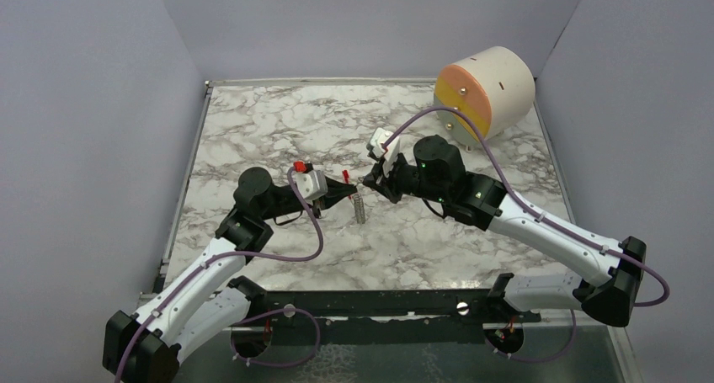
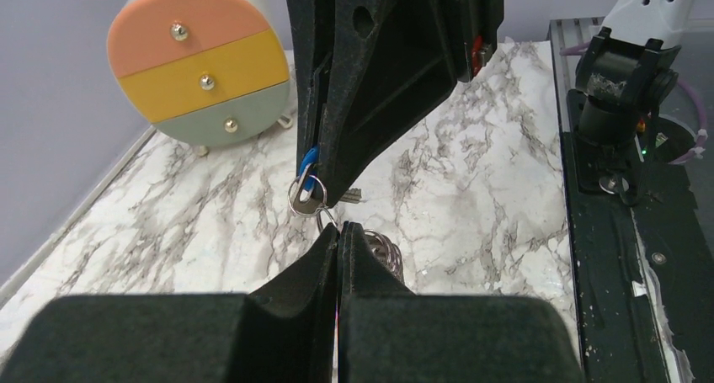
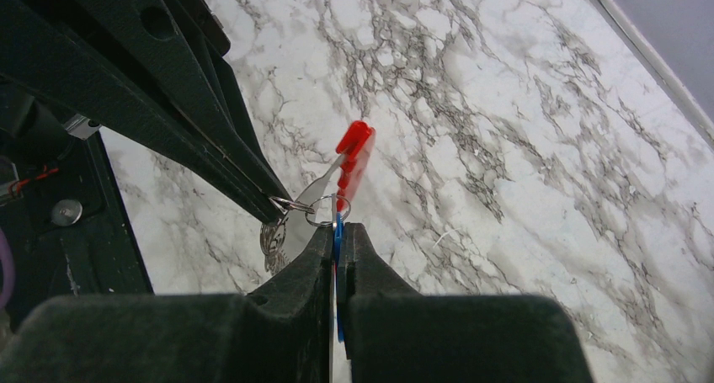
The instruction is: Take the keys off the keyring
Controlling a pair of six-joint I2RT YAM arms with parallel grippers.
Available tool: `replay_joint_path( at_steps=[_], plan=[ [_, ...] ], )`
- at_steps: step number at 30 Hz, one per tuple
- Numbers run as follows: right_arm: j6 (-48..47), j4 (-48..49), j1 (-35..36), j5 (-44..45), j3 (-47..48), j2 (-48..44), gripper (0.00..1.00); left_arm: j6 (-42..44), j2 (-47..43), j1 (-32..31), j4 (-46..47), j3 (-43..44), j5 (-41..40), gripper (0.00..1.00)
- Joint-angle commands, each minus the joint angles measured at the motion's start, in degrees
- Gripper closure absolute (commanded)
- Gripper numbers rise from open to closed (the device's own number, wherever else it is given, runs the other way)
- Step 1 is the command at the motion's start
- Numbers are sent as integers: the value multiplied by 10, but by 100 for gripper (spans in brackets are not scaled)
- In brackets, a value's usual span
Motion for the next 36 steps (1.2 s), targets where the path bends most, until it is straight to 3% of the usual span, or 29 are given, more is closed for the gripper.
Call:
replay_joint_path(
  at_steps=[1,10,19,36],
  plan=[
    [-6,72,-11,56,9,-27,99,-8,-18,-3,-11,-12,79,100],
    [-9,64,-10,63,17,-50,99,-29,9,-4,-19,-7,14,100],
    [-6,21,-10,29,50,-34,99,-24,48,-3,-52,17,-46,100],
    [-6,-50,-5,41,120,7,99,-3,94,-4,-119,38,-156,100]
  ],
)
